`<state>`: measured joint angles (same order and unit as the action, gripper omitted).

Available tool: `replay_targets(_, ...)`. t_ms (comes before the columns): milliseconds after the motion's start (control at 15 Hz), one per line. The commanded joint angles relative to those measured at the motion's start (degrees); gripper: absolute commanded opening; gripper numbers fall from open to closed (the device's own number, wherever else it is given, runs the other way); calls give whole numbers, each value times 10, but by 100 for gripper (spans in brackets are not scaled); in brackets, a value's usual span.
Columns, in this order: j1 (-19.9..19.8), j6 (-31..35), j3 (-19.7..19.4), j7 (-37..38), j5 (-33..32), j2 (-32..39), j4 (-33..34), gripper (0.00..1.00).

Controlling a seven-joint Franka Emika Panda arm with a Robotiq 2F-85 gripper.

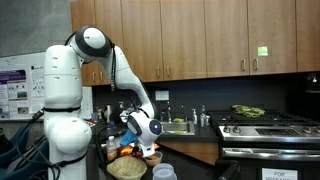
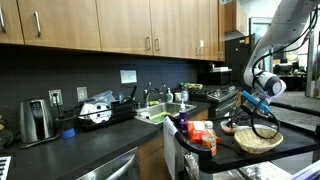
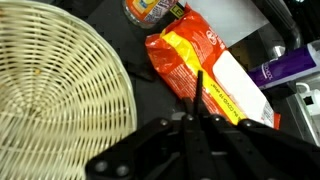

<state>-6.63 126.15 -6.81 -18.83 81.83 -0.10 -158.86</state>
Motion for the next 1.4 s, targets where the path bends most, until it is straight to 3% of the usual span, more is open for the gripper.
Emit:
replay_targets(0,-1,-2,0,3,-3,0,1,1)
replay_targets(600,-6,-25,-5,23,-12,1,21,1)
replay_targets(1333,-25,-75,-25,128,-43,15,44,1)
